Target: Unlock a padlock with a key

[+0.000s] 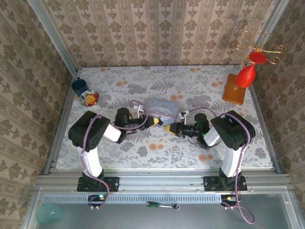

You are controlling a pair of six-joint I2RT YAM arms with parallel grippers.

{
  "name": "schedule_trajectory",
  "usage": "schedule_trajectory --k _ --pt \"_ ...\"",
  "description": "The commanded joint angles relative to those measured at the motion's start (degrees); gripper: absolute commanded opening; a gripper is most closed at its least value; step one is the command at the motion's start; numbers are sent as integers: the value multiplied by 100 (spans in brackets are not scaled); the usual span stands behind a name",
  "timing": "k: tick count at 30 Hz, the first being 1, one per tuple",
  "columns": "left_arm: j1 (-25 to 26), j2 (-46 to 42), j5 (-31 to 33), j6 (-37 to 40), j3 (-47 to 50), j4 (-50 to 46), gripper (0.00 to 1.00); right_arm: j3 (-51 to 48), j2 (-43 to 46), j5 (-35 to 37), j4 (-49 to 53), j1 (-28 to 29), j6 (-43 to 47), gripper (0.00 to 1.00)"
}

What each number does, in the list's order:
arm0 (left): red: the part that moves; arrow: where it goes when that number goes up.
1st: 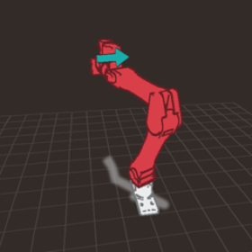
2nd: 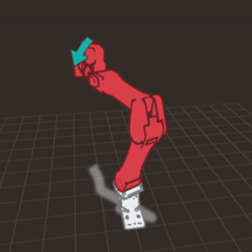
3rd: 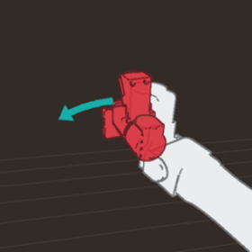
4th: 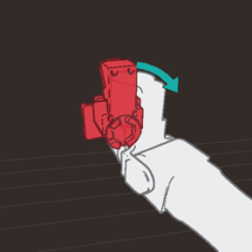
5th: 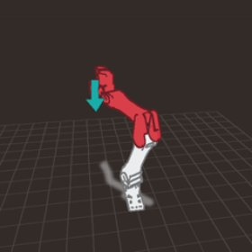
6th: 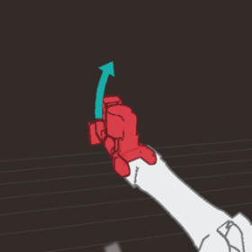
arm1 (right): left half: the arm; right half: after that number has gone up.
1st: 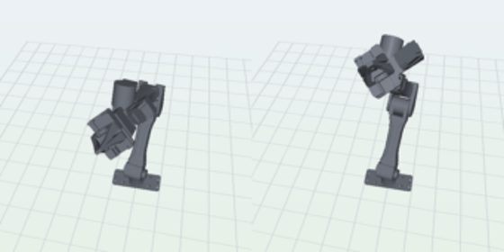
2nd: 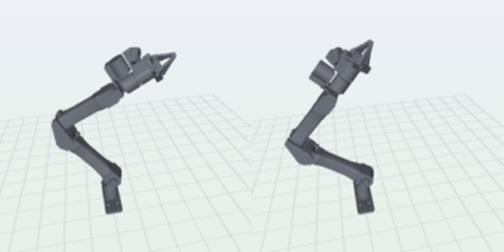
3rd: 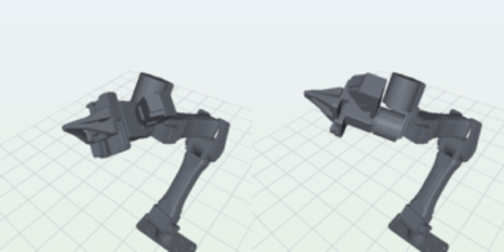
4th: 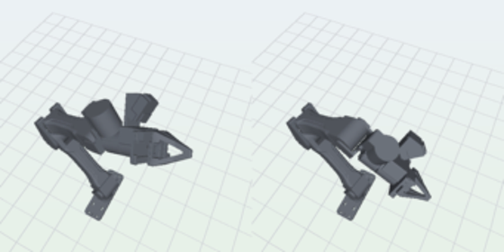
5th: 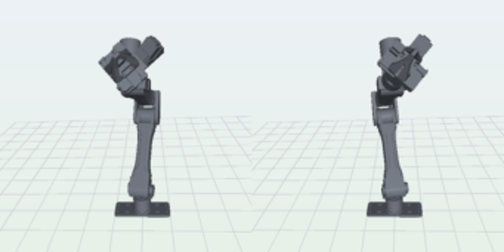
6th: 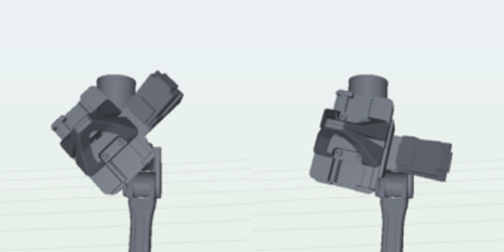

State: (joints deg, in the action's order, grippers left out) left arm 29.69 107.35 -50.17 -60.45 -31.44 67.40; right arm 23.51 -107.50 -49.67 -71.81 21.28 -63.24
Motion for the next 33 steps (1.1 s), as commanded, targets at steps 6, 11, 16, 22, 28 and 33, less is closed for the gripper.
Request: schedule_trajectory --k 6,11,16,22,28,33 --pt "63 102 -133 -24 42 386 0 -80 203 19 -248 43 12 0" --pt "80 67 -116 0 24 309 0 -101 198 45 -250 52 23 0" --pt "180 2 -84 -71 30 317 0 -56 192 121 -248 52 -16 0" --pt "538 13 73 -257 94 526 0 22 277 194 -263 52 -113 0" --pt "672 -11 36 -279 120 518 0 66 295 168 -249 -6 -137 0" --pt "643 -82 -144 -266 165 462 0 81 253 52 -252 -338 -141 0"
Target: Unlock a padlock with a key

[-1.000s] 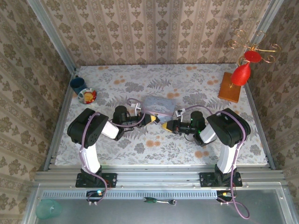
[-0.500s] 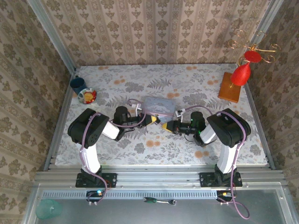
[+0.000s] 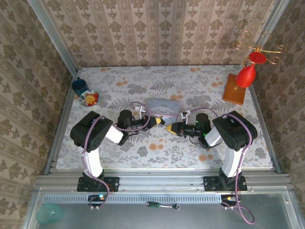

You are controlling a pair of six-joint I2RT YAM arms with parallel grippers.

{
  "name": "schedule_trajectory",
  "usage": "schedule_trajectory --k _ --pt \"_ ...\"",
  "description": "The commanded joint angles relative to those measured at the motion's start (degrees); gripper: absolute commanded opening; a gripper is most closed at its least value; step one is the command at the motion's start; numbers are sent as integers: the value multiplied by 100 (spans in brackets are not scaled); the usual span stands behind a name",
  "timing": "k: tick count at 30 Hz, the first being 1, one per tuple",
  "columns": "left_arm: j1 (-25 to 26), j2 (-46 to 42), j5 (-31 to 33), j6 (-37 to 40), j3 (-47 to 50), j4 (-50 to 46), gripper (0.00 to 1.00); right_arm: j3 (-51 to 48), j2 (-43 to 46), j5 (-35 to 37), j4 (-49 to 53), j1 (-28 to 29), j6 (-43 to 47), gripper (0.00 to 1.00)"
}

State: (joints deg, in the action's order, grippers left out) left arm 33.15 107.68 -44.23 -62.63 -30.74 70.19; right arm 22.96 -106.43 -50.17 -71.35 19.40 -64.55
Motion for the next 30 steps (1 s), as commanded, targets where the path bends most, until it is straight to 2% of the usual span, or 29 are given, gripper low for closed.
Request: schedule_trajectory --k 1,11,18,30 --pt "298 -123 -774 -47 95 179 0 185 116 62 -300 -188 -49 0" --pt "479 -411 -813 -241 -69 115 0 506 -43 82 -265 -104 -197 0" --pt "625 -423 -845 -243 -213 -30 0 795 -143 245 -298 214 -321 0" --pt "676 -485 -1039 20 -247 -369 0 936 -248 259 -240 -168 -560 0"
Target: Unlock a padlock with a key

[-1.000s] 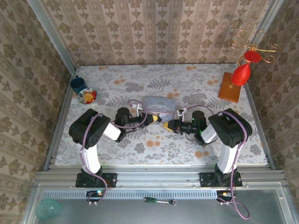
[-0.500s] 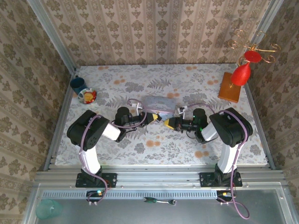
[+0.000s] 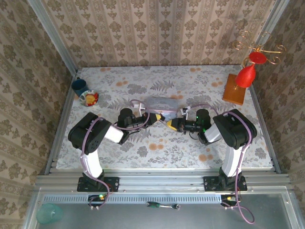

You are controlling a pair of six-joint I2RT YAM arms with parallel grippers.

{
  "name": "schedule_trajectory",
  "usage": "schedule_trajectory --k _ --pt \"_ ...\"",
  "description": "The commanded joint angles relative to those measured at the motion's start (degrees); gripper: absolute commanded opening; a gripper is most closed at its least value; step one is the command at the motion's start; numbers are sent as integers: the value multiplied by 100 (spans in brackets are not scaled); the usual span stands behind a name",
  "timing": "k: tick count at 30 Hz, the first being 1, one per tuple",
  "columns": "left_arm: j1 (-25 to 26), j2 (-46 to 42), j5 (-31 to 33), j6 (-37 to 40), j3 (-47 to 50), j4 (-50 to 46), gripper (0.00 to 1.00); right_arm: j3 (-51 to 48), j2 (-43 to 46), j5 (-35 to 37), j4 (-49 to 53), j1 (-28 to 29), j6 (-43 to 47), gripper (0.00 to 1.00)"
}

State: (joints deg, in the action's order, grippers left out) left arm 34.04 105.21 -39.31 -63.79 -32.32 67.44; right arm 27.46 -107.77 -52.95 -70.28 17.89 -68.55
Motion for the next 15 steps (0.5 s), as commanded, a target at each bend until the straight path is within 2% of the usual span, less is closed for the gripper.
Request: schedule_trajectory --k 1,15 --pt "593 -238 -1559 149 -106 -116 0 503 -149 569 -329 -33 -211 0" --pt "785 -163 -1716 480 -318 -674 0 820 -210 520 -179 64 -387 0"
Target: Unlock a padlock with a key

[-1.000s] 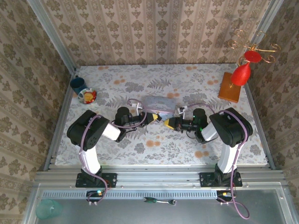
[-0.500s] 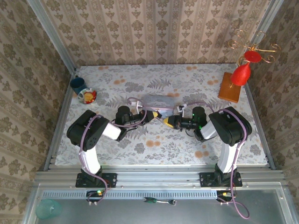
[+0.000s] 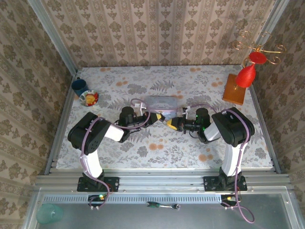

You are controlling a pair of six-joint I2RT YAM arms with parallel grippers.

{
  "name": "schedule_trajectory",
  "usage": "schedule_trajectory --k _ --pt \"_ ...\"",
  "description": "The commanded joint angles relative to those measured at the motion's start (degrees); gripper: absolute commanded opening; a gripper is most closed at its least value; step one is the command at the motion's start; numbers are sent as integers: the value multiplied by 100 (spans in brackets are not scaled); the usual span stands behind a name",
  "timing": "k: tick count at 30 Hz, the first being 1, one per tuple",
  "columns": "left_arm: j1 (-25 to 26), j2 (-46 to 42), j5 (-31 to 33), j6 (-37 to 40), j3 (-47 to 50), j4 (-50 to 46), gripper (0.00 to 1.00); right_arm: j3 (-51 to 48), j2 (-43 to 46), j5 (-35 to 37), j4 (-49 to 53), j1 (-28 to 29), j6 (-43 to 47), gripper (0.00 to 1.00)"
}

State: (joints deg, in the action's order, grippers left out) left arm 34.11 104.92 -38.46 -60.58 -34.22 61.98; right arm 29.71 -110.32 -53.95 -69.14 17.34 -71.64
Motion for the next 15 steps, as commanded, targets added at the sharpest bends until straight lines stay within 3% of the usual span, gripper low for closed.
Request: schedule_trajectory --k 1,7,15 --pt "802 -118 -1813 153 -152 -129 0 592 46 622 -293 128 -87 0" --pt "817 -135 -1946 -156 -129 284 0 459 -92 579 -544 -261 -270 0" --pt "889 -200 -1999 -306 -195 416 0 578 52 438 -232 -173 -9 0"
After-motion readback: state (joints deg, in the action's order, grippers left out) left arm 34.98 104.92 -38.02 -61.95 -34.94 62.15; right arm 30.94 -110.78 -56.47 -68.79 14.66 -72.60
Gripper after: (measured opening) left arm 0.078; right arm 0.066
